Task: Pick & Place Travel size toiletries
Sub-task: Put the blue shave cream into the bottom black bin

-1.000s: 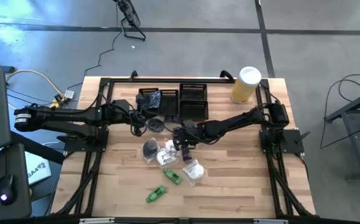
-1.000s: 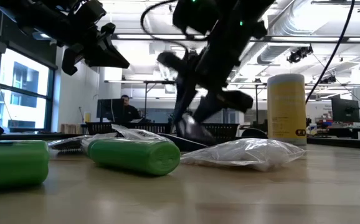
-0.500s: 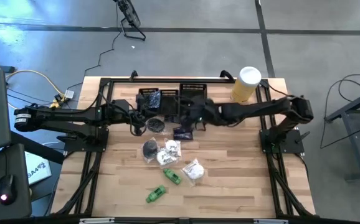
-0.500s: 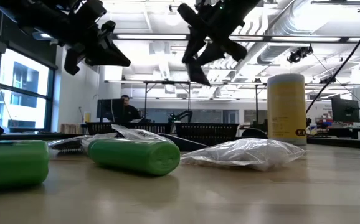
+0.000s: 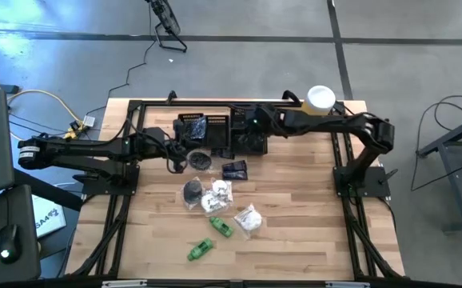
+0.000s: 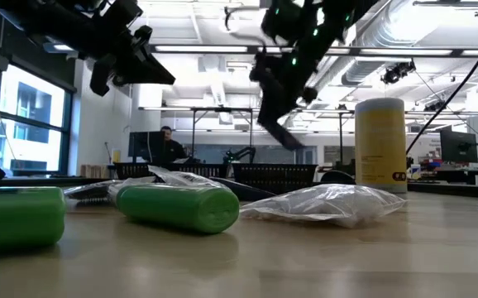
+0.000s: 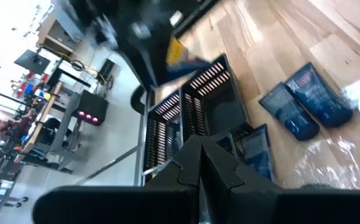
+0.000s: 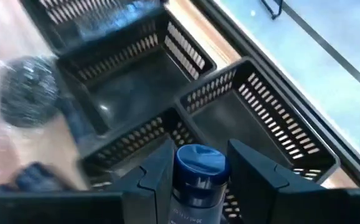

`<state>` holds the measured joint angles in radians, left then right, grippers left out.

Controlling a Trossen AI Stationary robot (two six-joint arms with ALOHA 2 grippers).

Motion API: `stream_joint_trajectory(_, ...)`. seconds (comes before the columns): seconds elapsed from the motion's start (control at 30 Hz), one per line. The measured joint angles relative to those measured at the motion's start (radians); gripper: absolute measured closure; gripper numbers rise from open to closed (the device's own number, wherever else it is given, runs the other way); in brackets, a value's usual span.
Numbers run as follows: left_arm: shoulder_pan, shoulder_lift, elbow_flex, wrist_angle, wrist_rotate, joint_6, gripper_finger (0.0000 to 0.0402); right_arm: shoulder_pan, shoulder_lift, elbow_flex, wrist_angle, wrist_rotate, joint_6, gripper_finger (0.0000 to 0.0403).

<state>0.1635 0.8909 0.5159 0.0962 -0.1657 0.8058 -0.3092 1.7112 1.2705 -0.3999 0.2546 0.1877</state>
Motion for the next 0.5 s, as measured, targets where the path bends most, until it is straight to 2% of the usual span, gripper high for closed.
stream_joint_trajectory(0.1, 0.000, 0.000, 0.000, 0.020, 0.024, 0.000, 0.0402, -0.017, 0.044, 0.000, 0.022, -0.016, -0.061, 0.0280)
stream_joint_trajectory(0.2, 0.000, 0.000, 0.000, 0.036, 0.046, -0.006, 0.0402, -0.031, 0.079, 0.000, 0.019, -0.089, -0.070, 0.0275)
stream_joint_trajectory(0.4, 0.000, 0.000, 0.000, 0.035, 0.044, -0.010, 0.0402, -0.034, 0.109, -0.001, 0.033, -0.145, -0.144, 0.0280)
stream_joint_trajectory(0.5, 0.000, 0.000, 0.000, 0.036, 0.044, -0.011, 0.0402, -0.034, 0.109, -0.001, 0.037, -0.154, -0.174, 0.0260)
